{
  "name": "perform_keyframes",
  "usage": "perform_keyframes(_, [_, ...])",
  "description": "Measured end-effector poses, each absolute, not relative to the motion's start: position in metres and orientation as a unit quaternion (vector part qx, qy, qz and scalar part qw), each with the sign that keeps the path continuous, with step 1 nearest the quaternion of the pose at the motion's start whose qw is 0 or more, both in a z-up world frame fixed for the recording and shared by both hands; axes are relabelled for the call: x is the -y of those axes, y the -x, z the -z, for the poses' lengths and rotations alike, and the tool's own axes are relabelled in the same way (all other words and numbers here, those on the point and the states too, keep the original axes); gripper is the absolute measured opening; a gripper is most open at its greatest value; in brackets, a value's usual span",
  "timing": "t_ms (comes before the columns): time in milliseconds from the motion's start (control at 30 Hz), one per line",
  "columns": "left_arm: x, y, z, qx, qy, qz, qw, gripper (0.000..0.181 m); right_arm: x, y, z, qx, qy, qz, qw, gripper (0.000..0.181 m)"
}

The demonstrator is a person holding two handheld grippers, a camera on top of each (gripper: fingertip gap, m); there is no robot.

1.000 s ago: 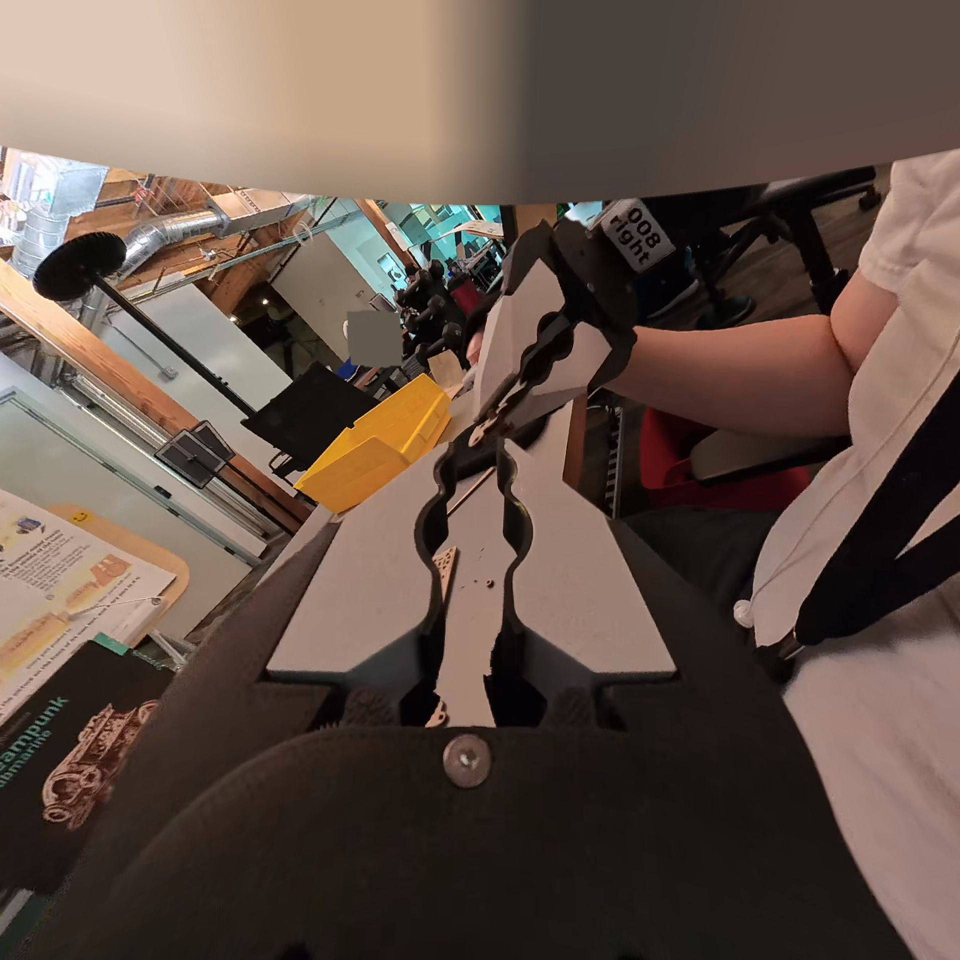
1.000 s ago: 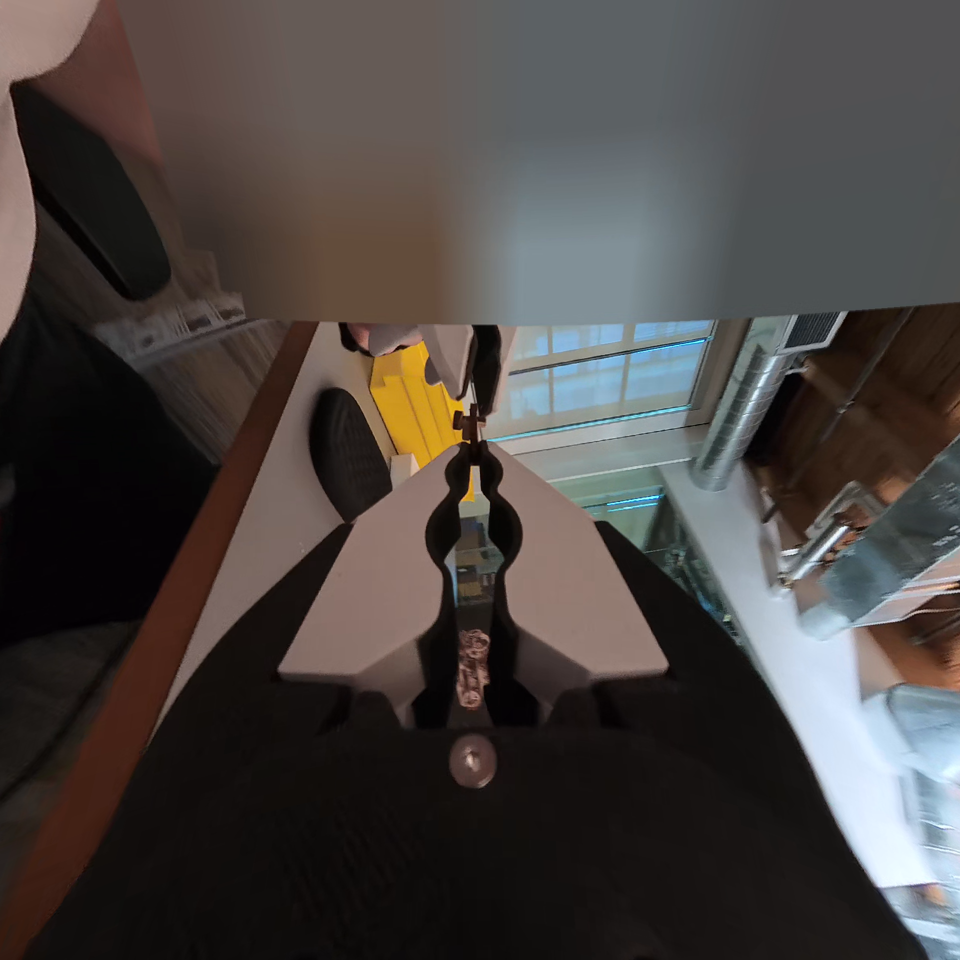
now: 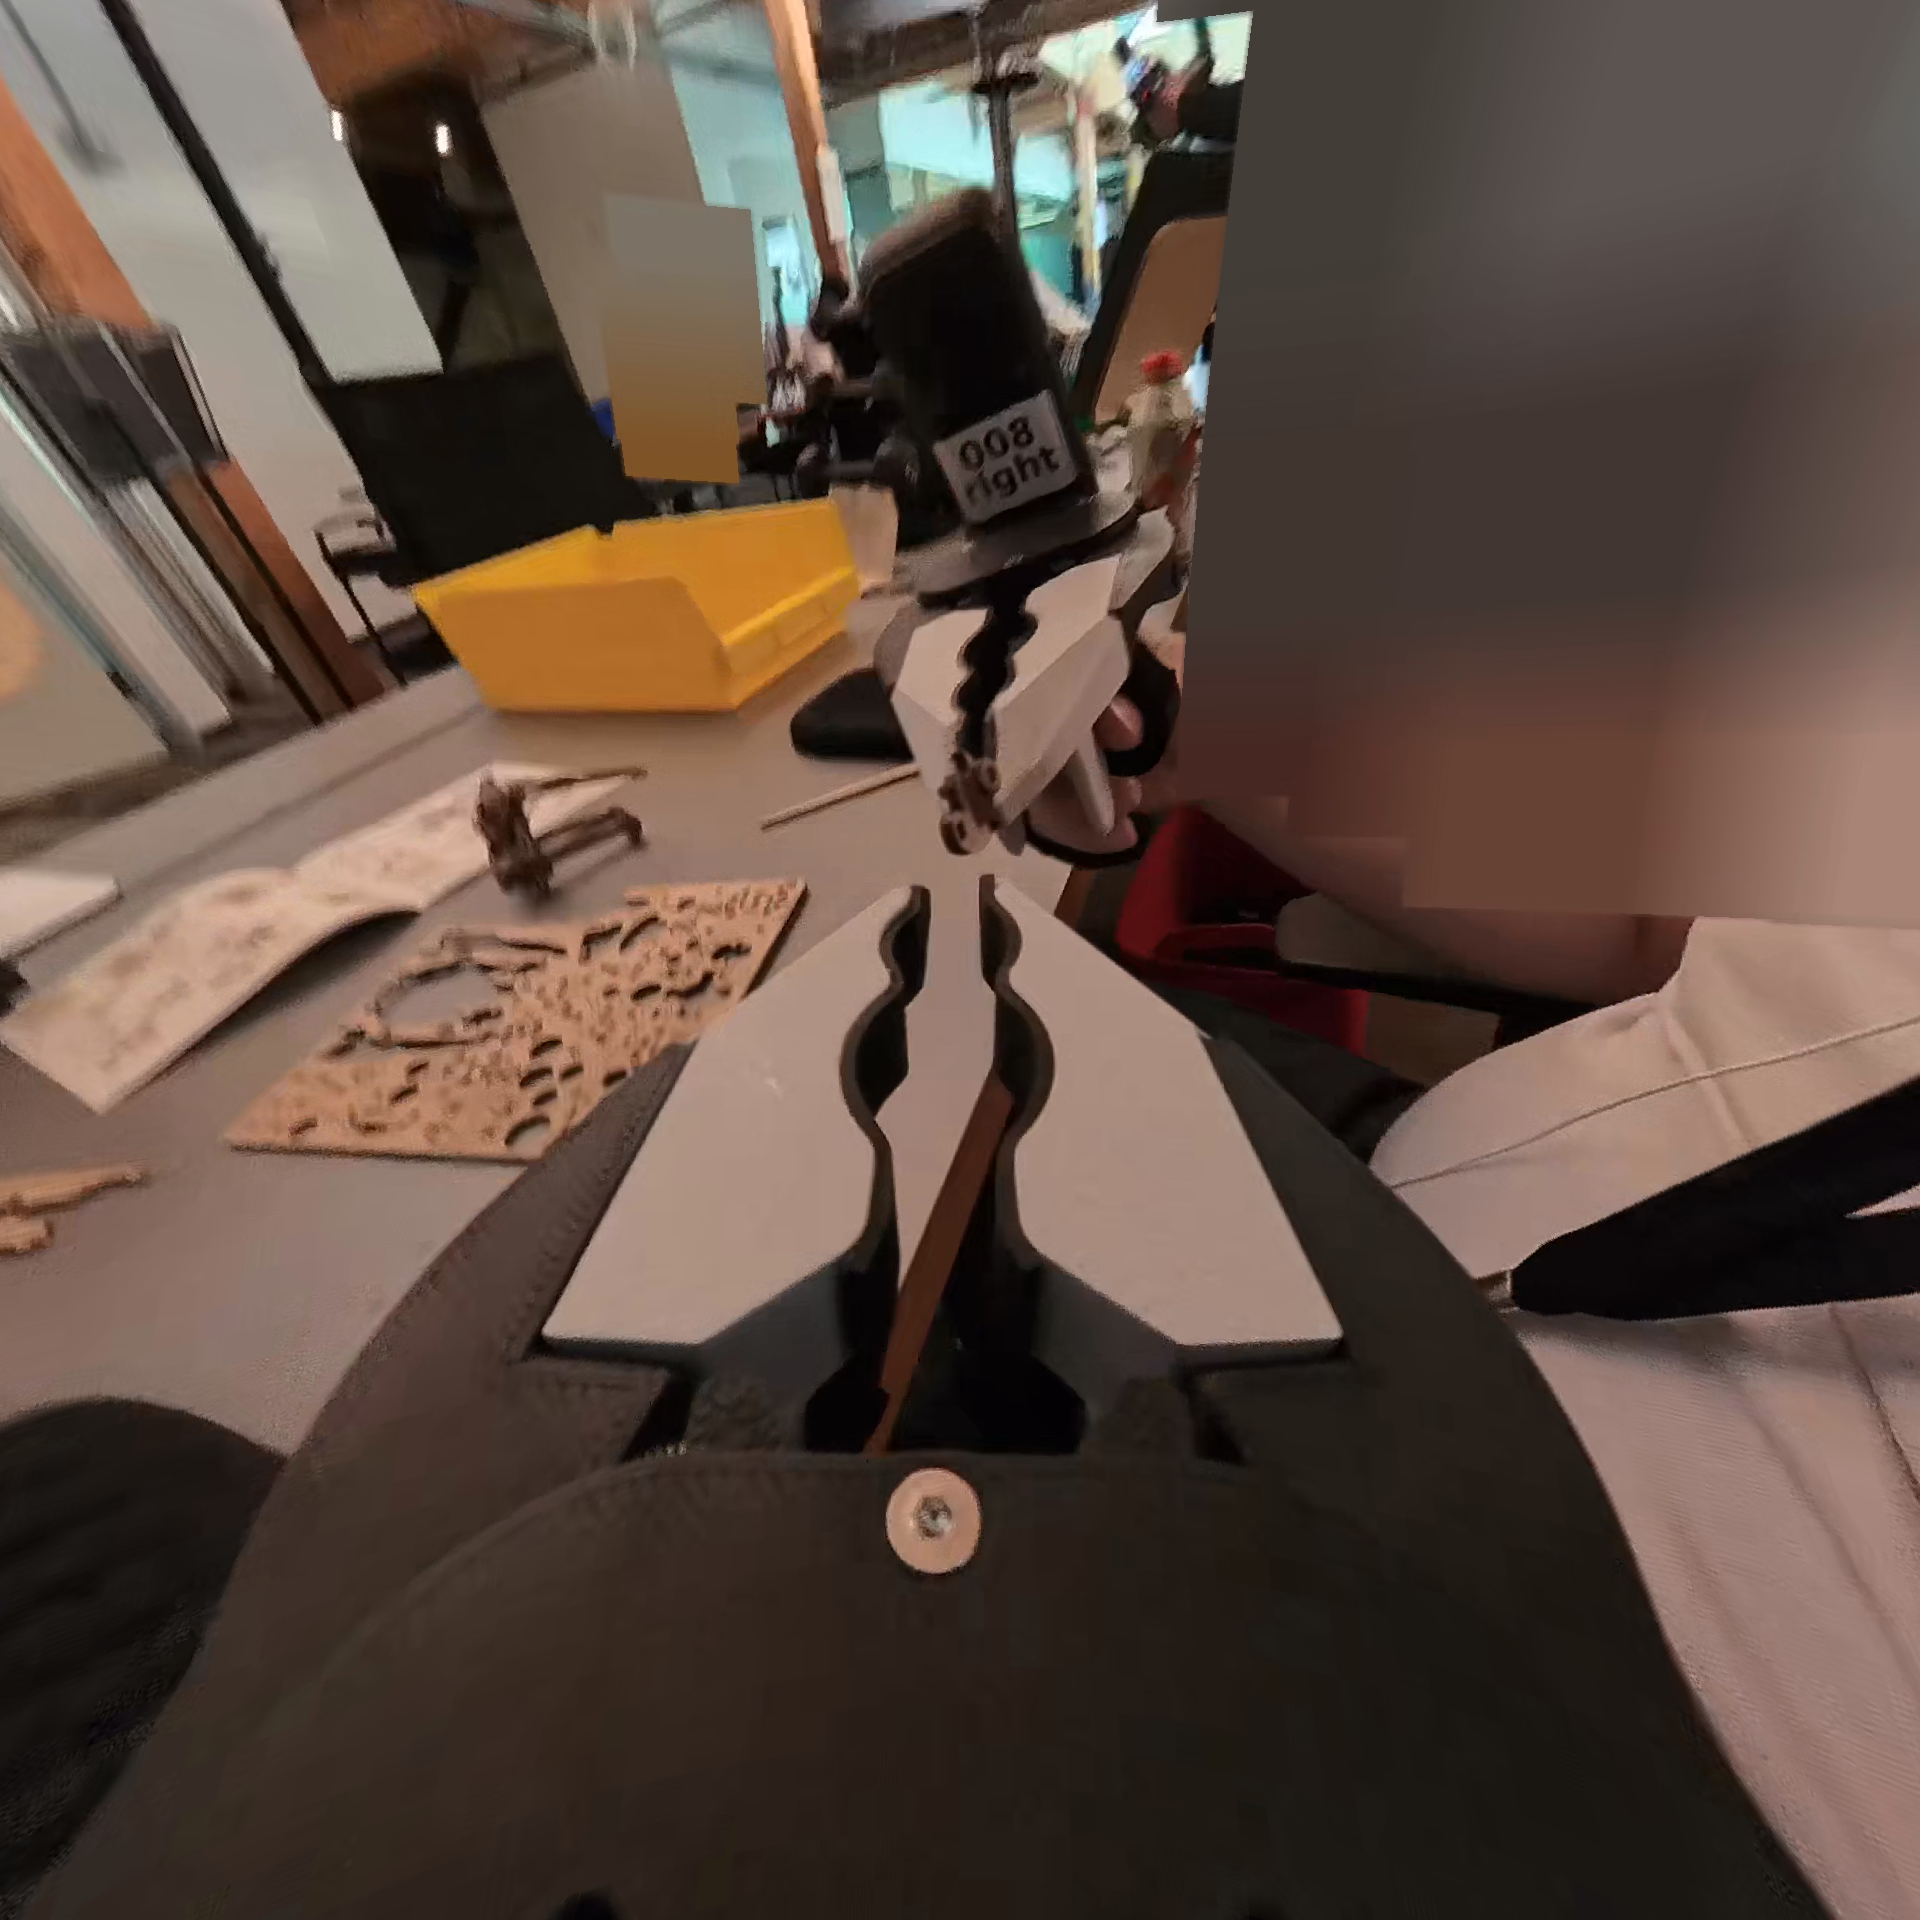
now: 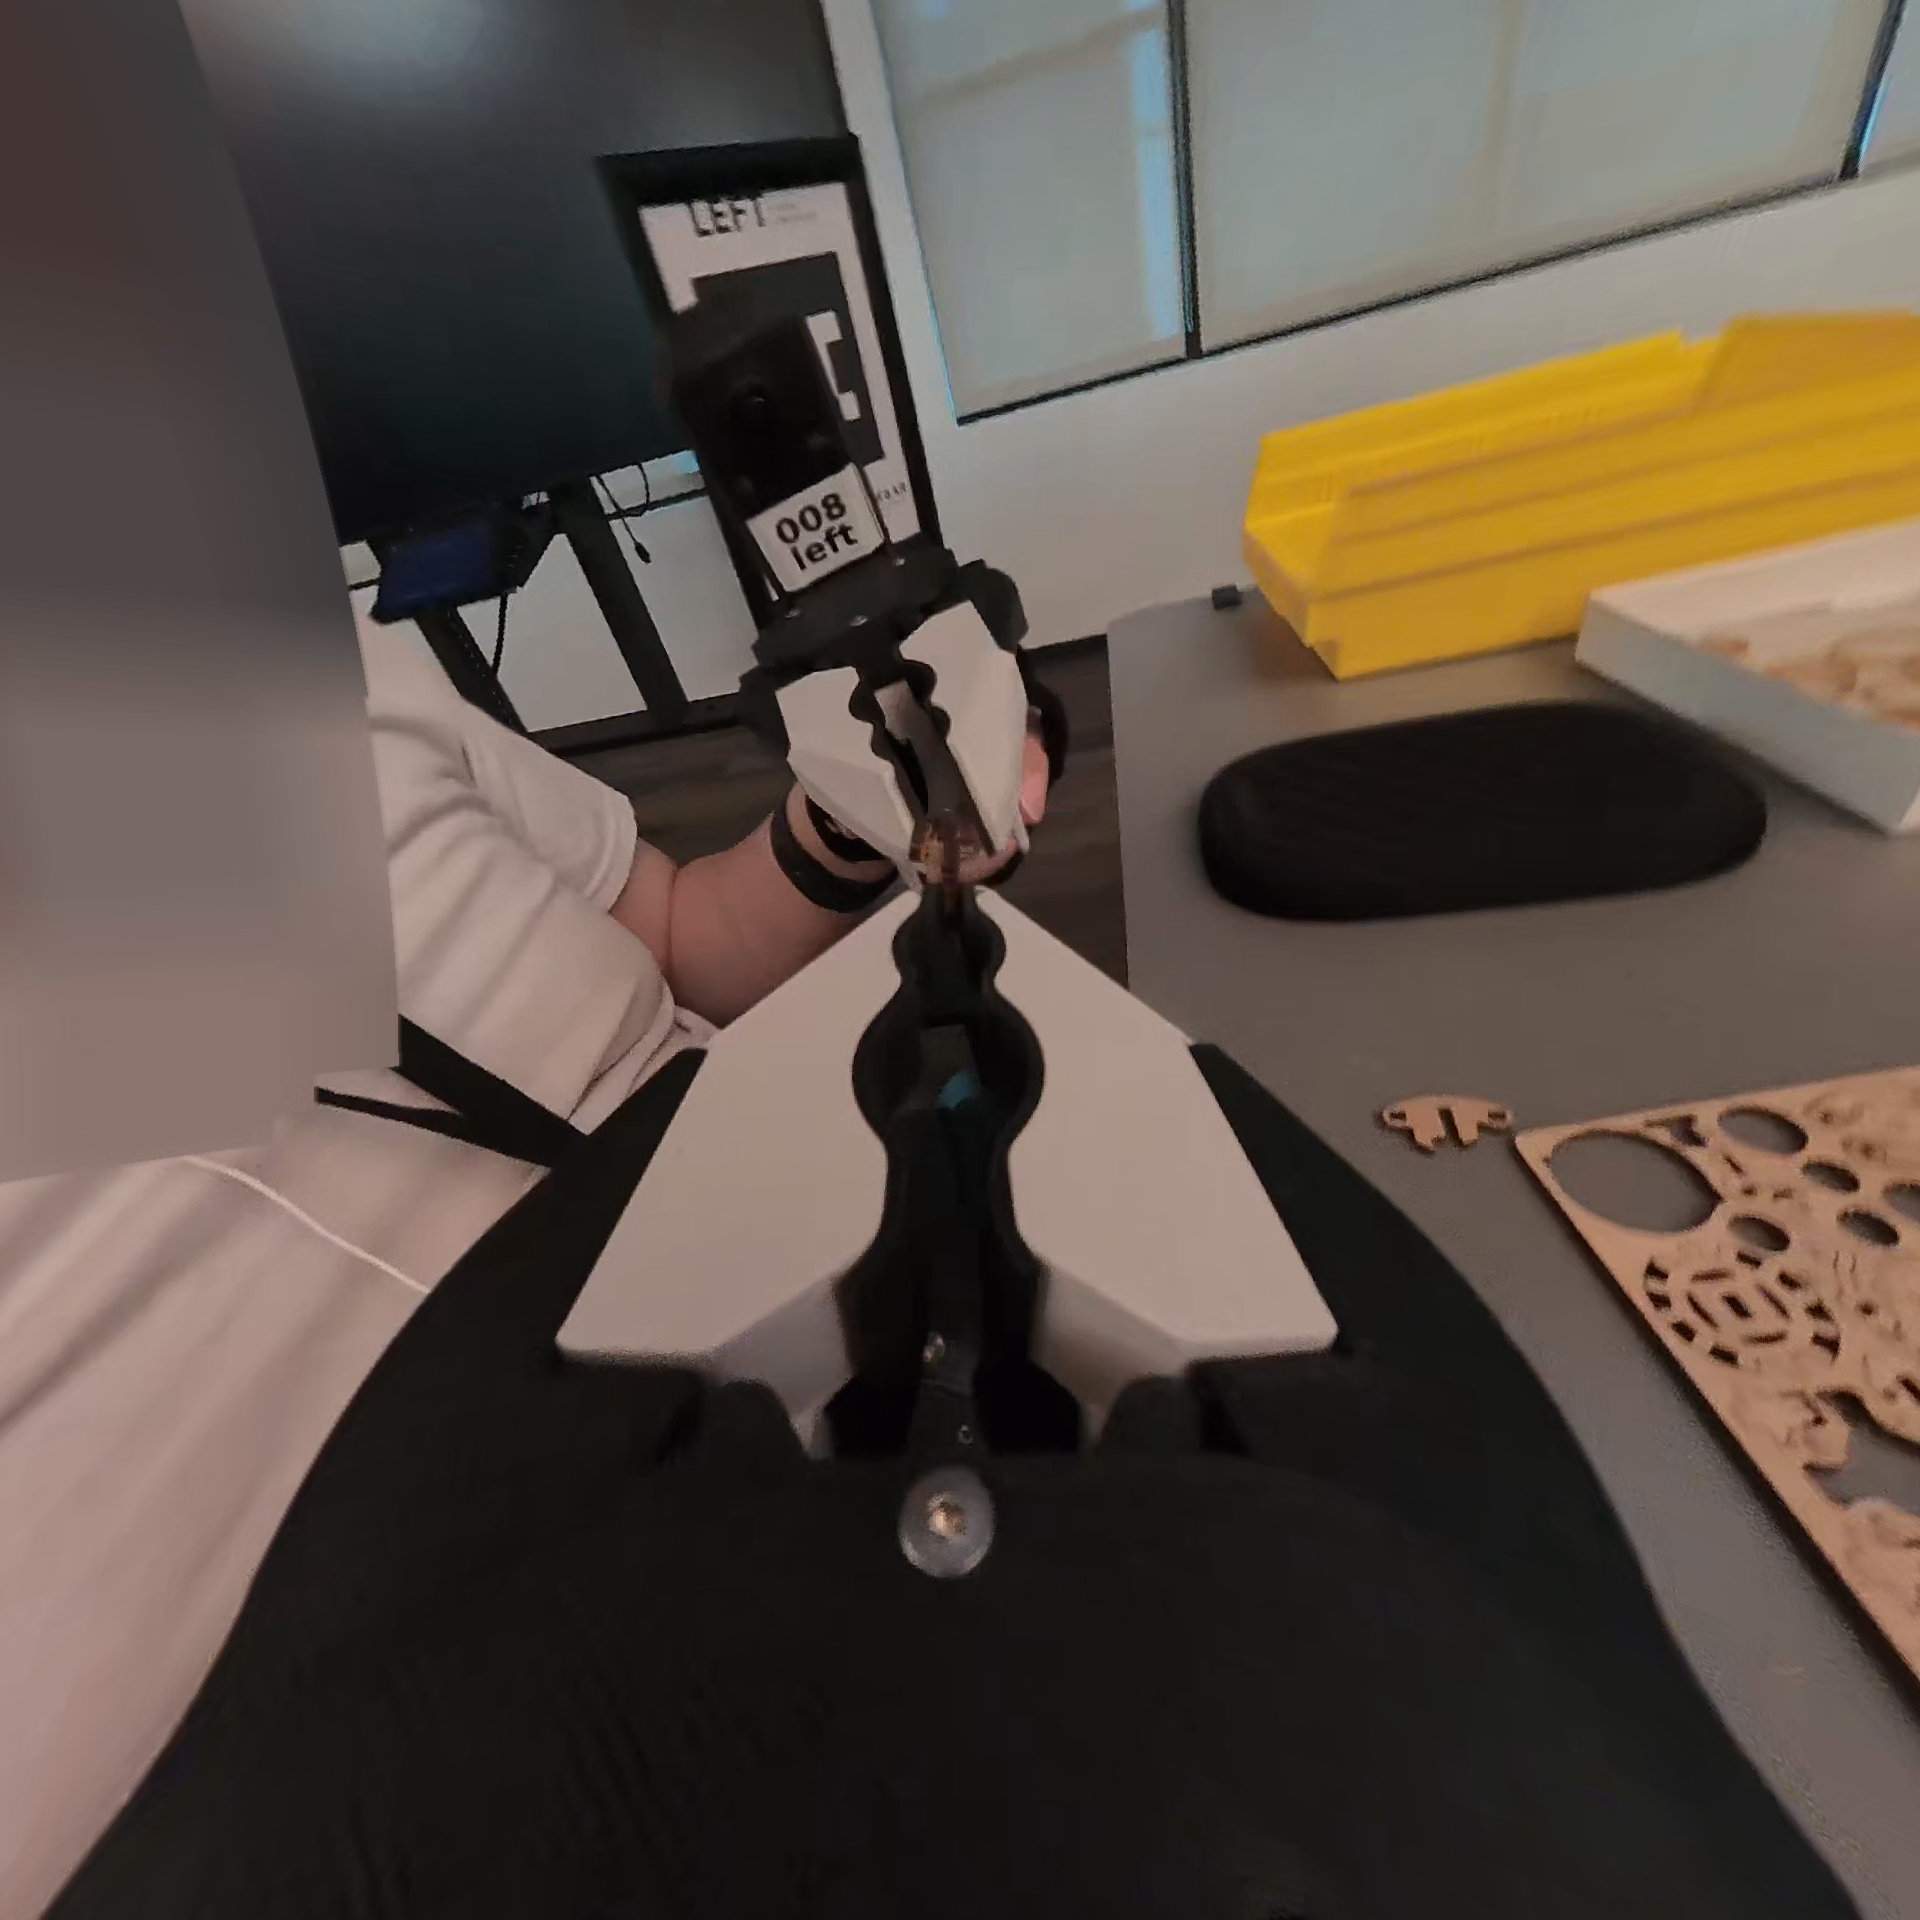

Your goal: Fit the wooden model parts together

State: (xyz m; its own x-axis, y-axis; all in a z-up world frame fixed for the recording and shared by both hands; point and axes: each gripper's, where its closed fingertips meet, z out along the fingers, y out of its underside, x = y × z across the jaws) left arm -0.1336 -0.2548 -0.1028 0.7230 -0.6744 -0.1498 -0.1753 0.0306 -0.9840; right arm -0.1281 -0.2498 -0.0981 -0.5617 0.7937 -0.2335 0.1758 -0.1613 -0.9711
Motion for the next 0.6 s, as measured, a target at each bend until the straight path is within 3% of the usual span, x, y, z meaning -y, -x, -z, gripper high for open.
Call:
perform_keyframes(133, [0.229,0.177,0.134,-0.233,0.759,0.147,0.59,0.009,0.22,0.143,0.115,0.549,0.491,-0.639,0.222,0.0])
perform_keyframes(333, [0.206,0.21,0.177,-0.214,0.836,0.13,0.489,0.025,0.186,0.143,0.124,0.501,0.544,-0.63,0.235,0.0])
perform_keyframes(500, [0.178,0.206,0.191,-0.321,0.832,0.094,0.442,0.048,0.175,0.135,0.128,0.506,0.556,-0.61,0.25,0.001])
perform_keyframes(600, [0.174,0.202,0.199,-0.421,0.811,0.084,0.397,0.053,0.171,0.13,0.128,0.504,0.558,-0.609,0.253,0.001])
